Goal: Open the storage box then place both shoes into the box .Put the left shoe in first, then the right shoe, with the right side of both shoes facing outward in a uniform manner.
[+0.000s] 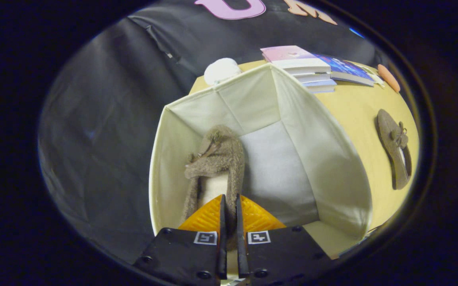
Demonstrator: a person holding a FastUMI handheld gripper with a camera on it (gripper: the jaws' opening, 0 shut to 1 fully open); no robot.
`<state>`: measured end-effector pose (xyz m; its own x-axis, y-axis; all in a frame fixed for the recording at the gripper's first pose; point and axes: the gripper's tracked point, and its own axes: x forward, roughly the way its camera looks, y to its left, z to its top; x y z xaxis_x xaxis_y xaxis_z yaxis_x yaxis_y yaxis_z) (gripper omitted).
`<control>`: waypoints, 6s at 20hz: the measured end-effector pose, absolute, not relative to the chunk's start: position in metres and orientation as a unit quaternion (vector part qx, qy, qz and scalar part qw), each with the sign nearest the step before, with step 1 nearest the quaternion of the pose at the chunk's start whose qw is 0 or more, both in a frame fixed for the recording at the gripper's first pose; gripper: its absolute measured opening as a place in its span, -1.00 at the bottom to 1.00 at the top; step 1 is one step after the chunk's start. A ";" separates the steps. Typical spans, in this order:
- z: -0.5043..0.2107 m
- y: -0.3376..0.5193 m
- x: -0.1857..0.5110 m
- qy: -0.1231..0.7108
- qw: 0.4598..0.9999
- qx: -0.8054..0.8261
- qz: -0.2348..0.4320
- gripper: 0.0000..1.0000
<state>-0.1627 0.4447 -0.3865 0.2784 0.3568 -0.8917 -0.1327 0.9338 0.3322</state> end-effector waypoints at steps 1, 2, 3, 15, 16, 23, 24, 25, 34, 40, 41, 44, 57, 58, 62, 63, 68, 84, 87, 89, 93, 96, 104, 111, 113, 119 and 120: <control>-0.390 0.449 -0.161 0.582 0.790 0.101 0.162 -0.72; -0.389 0.449 -0.160 0.580 0.790 0.104 0.167 -0.72; -0.385 0.449 -0.157 0.577 0.792 0.108 0.171 -0.71; -0.312 0.378 -0.067 0.460 0.858 0.175 0.149 -0.72; -0.299 0.361 -0.058 0.443 0.868 0.177 0.139 -0.72; -0.271 0.226 -0.017 0.376 0.910 0.171 0.042 -0.72; -0.271 0.205 -0.016 0.373 0.912 0.169 0.026 -0.72; -0.275 0.185 -0.017 0.371 0.913 0.167 0.013 -0.72; -0.323 0.071 -0.048 0.396 0.907 0.130 -0.062 -0.72; -0.372 0.043 -0.071 0.438 0.890 0.108 -0.069 -0.72; -0.379 0.042 -0.076 0.448 0.885 0.103 -0.069 -0.60; -0.394 0.026 -0.080 0.457 0.883 0.075 -0.075 -0.62; -0.410 0.023 -0.082 0.474 0.877 0.058 -0.053 -0.61; -0.410 0.022 -0.080 0.474 0.877 0.060 -0.053 -0.61; -0.409 0.018 -0.075 0.473 0.877 0.060 -0.055 -0.61; -0.409 0.018 -0.072 0.471 0.878 0.062 -0.055 -0.61; -0.425 0.015 -0.072 0.490 0.870 0.033 -0.043 -0.50; -0.454 0.017 -0.076 0.529 0.848 0.008 -0.035 -0.93; -0.446 0.023 -0.077 0.529 0.847 0.043 -0.036 -0.93; -0.438 0.028 -0.074 0.523 0.850 0.059 -0.039 -0.93; -0.412 0.049 -0.067 0.511 0.853 0.098 -0.035 -0.94; -0.380 0.078 -0.055 0.492 0.862 0.124 -0.022 -0.94; -0.295 0.183 -0.017 0.438 0.879 0.184 0.035 -0.94; -0.266 0.287 -0.026 0.439 0.870 0.195 0.113 -0.94; -0.267 0.313 -0.036 0.446 0.864 0.195 0.131 -0.94; -0.282 0.356 -0.070 0.472 0.849 0.176 0.160 -0.93; -0.286 0.359 -0.075 0.476 0.848 0.172 0.161 -0.93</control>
<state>-0.0754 0.3593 -0.2860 0.4959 0.4363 -0.7508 -0.1089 0.8890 0.4447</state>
